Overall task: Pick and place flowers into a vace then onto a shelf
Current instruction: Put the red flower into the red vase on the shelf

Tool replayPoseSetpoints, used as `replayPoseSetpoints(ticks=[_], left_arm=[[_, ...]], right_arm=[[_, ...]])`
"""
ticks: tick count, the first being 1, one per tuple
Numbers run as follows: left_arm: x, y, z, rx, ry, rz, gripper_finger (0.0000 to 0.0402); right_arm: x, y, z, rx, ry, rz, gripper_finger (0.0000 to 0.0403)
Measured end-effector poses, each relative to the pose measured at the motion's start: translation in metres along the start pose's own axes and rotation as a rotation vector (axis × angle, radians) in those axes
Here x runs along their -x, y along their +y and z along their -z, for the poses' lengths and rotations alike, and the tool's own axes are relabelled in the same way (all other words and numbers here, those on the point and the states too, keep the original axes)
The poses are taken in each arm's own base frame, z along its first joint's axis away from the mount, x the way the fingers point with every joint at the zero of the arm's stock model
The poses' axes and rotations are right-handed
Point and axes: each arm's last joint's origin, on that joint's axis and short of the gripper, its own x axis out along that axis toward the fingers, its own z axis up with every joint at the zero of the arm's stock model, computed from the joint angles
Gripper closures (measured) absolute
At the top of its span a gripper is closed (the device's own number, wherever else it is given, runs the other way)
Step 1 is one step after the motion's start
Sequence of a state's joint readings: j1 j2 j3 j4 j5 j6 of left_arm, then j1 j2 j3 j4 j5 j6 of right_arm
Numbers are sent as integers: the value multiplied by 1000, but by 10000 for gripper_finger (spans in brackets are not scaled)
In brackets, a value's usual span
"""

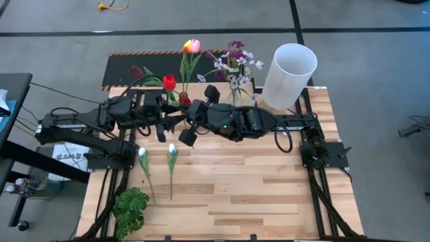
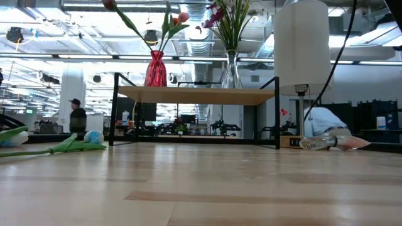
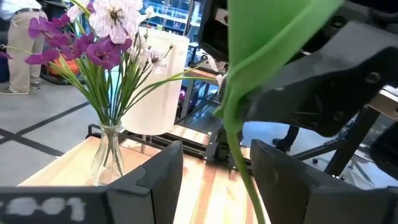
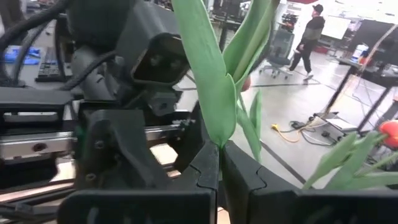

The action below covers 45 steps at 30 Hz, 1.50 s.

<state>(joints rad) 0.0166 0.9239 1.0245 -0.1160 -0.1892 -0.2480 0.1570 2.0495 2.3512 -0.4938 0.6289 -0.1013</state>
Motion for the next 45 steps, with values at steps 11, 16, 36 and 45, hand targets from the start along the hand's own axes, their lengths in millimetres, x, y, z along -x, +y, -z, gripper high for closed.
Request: replayPoseSetpoints(ticks=[11,16,36,45], left_arm=[[-10,0,5,13,13,-19,334],[-6,1,2,4,-4,-39,392],[-5,4,3,-26,-16,-161,401],[-4,6,-1,-75,-69,-289,401]], right_arm=[[0,-1,3,-10,27,58,403],[0,-2,5,-23,48,71,403],[17,-7,8,1,141,120,329],[82,-12,42,-67,555,180,254]])
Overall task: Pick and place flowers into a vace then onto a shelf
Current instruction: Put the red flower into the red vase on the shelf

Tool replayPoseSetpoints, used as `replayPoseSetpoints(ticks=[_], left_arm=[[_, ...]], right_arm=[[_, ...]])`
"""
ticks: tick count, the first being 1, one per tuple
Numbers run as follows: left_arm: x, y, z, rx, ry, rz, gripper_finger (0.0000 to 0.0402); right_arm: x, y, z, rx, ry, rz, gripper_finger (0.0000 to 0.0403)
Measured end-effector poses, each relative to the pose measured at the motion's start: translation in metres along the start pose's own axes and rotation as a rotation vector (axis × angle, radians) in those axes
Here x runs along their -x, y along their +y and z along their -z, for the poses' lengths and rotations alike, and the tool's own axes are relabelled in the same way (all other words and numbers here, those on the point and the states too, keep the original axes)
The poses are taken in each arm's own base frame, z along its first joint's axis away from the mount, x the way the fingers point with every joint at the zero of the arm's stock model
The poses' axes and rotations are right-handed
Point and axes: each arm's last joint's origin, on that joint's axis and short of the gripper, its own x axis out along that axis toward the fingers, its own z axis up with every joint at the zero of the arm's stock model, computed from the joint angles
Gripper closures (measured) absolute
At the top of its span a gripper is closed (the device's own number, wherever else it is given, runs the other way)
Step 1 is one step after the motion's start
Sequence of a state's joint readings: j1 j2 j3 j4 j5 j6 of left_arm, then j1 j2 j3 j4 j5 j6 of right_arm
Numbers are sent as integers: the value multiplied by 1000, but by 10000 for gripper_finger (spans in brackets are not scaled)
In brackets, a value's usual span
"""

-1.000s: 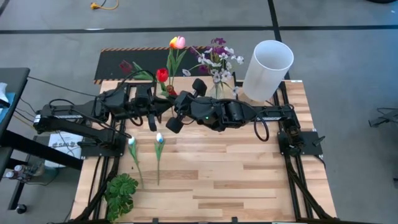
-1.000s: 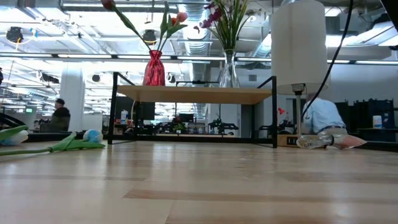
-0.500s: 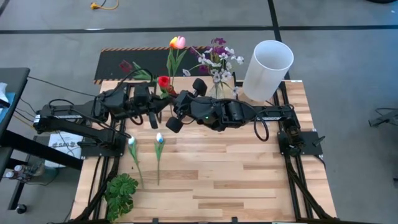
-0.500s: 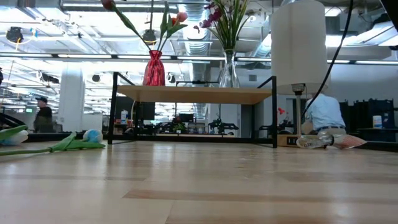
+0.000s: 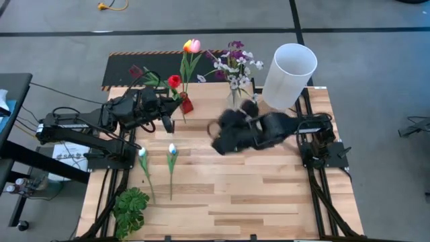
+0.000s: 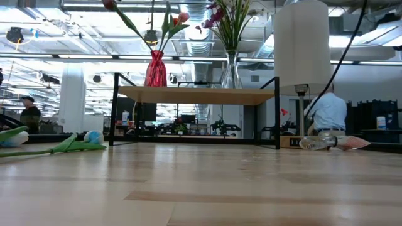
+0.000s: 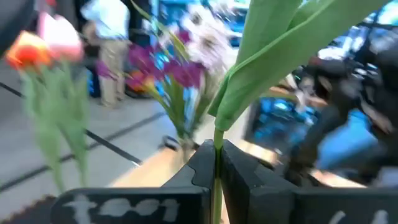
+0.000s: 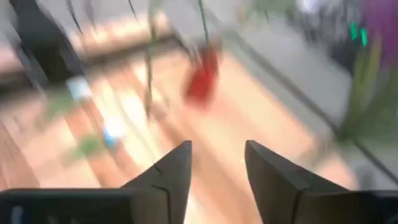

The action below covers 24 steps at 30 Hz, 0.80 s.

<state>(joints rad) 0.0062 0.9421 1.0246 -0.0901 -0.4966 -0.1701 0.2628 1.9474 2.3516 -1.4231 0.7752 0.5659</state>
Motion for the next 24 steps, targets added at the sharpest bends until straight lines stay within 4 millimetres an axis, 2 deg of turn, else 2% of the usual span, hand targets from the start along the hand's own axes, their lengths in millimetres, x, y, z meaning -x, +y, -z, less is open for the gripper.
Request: replayPoseSetpoints(ticks=[2,6,7,9,12,15,18,24], left_arm=[[1,0,-4,-15,-41,-45,401],[0,2,-12,-37,-137,-199,401],[-1,3,-14,-43,-155,-246,401],[-4,3,-13,-63,-165,-329,401],[-14,-1,-10,-56,-181,-389,401],[-31,-5,-1,-91,-170,-435,401],[-46,-10,5,-125,-182,-476,401],[-51,-12,4,-131,-218,-546,401]], right_arm=[[3,4,18,-29,103,47,237],[-1,38,41,-60,116,16,215],[-2,41,47,-90,131,31,213],[-8,43,63,-148,182,94,213],[-27,49,85,-123,214,141,219],[-35,40,102,-123,264,233,229],[-48,44,120,-121,276,250,239],[-43,44,134,-104,257,241,253]])
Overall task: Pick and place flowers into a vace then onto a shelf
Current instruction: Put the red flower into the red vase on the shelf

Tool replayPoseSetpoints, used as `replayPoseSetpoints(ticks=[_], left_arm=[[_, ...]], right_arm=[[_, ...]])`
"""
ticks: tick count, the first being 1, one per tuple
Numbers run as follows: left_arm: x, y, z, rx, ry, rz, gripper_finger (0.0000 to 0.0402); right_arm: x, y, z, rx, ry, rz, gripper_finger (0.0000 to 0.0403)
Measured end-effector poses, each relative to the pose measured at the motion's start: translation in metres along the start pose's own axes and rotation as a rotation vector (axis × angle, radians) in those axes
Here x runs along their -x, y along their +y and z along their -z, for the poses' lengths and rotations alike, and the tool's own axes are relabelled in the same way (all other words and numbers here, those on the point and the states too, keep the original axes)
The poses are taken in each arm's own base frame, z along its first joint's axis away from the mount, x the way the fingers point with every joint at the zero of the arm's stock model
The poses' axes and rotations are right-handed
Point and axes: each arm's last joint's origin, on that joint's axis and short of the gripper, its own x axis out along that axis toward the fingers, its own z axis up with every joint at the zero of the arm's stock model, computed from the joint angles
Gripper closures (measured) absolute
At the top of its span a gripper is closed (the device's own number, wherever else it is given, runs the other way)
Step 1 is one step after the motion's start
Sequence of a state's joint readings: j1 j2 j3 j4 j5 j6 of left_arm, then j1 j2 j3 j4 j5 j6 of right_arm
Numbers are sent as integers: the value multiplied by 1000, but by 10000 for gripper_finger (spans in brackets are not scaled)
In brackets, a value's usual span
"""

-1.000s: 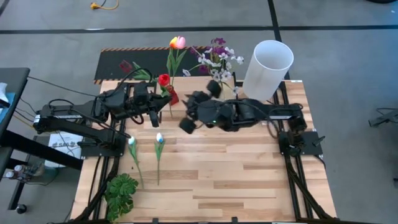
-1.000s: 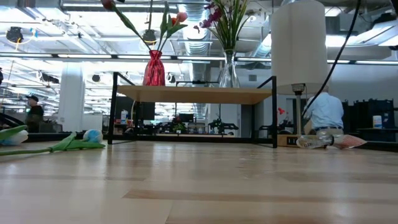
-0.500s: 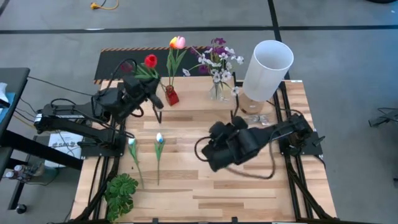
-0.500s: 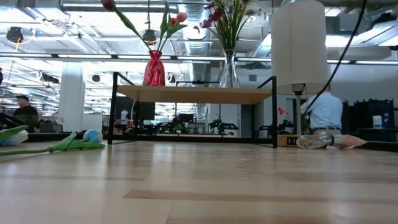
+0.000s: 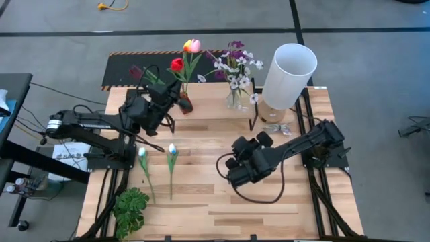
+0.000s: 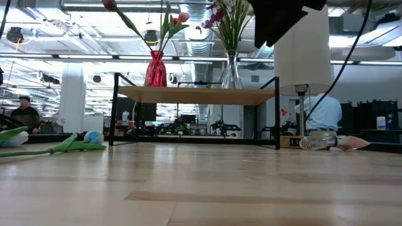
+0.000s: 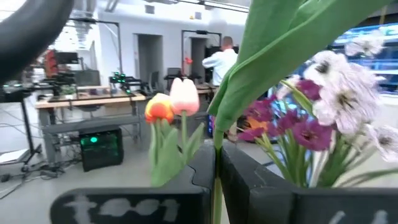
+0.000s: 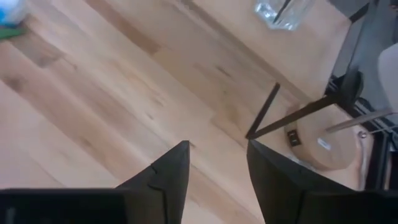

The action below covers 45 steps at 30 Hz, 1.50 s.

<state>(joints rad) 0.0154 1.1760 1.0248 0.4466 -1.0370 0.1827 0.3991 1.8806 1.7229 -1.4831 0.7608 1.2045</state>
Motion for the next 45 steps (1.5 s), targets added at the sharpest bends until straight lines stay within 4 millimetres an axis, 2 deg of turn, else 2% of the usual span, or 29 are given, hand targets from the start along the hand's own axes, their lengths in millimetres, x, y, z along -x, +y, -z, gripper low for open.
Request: replayPoseSetpoints(ticks=[6,12,24,30,45], left_arm=[[1,3,-7,3,-29,-36,401],[0,3,-3,-7,-6,-56,401],[-23,20,12,66,56,-133,401],[-31,28,29,104,149,-143,401],[-32,34,47,171,277,-145,401]], right_arm=[[3,4,2,-8,-36,-20,263],[4,11,-1,-15,-60,-74,269],[6,15,-2,-37,-75,-111,271],[9,19,1,-45,-82,-137,271],[10,25,1,-26,-81,-176,275]])
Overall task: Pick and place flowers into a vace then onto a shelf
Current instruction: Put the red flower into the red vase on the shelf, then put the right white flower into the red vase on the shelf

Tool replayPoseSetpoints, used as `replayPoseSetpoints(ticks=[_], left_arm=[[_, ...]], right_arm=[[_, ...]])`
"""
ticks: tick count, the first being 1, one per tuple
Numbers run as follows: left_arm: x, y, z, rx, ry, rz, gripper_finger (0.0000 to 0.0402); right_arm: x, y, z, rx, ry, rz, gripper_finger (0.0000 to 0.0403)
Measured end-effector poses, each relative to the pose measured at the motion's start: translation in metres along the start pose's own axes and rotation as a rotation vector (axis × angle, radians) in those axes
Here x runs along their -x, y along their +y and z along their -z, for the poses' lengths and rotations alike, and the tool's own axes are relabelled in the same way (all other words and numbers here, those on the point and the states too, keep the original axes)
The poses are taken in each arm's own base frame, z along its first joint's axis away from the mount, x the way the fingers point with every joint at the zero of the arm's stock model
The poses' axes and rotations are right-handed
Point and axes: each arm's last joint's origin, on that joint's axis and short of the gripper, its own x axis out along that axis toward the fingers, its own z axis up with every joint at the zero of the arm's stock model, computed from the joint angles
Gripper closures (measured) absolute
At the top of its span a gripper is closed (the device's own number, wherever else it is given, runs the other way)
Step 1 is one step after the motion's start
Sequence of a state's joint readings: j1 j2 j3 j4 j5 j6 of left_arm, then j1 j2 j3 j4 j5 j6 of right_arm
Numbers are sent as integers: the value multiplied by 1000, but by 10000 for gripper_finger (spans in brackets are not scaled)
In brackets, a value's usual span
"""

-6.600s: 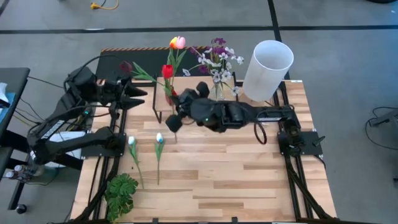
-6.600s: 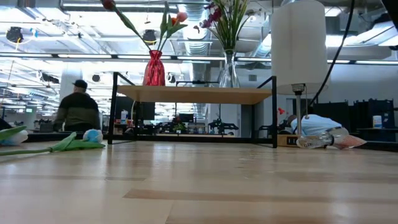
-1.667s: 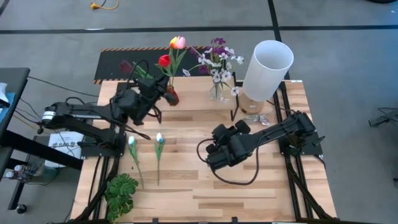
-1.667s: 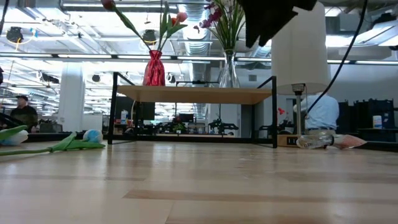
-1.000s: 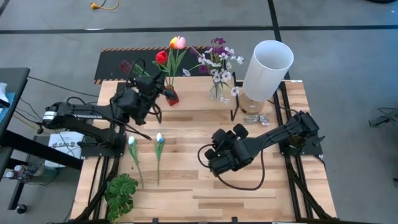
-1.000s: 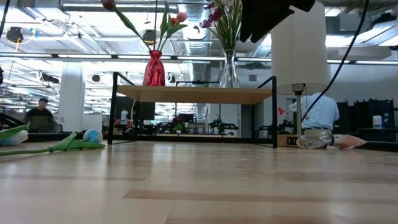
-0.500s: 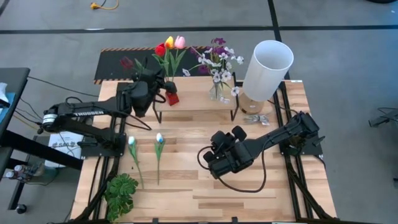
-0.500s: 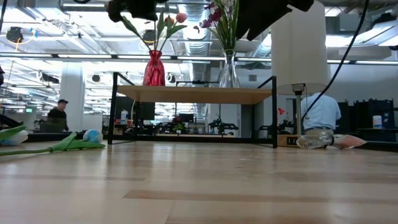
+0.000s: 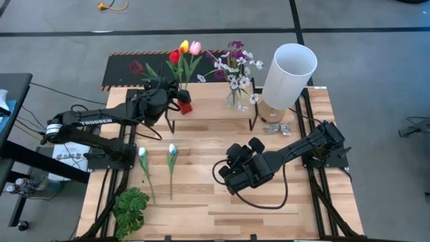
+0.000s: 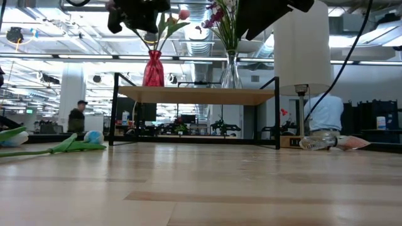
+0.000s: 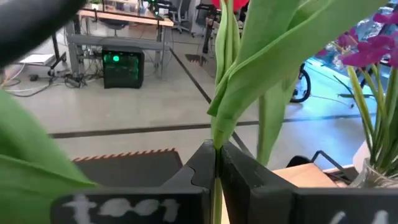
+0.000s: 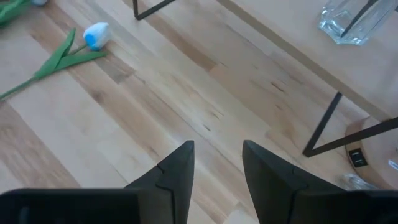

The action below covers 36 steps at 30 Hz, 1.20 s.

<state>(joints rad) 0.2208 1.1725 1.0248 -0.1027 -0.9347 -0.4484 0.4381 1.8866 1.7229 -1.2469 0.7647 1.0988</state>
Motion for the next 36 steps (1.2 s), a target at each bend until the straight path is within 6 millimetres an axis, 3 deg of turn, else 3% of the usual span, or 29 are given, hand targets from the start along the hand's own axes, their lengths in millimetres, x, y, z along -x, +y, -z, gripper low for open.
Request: replayPoseSetpoints(ticks=[8,17,22,29,36], left_arm=[[0,-2,0,-7,23,60,367],[1,-2,0,-7,22,66,277],[12,2,-11,29,21,139,240],[29,14,-20,51,57,207,224],[56,12,-24,80,166,485,223]], right_arm=[[1,1,1,9,-1,-4,269],[2,1,2,16,-2,-6,266],[5,2,5,31,-1,-8,264],[5,1,5,46,3,-1,266],[5,1,5,98,4,2,264]])
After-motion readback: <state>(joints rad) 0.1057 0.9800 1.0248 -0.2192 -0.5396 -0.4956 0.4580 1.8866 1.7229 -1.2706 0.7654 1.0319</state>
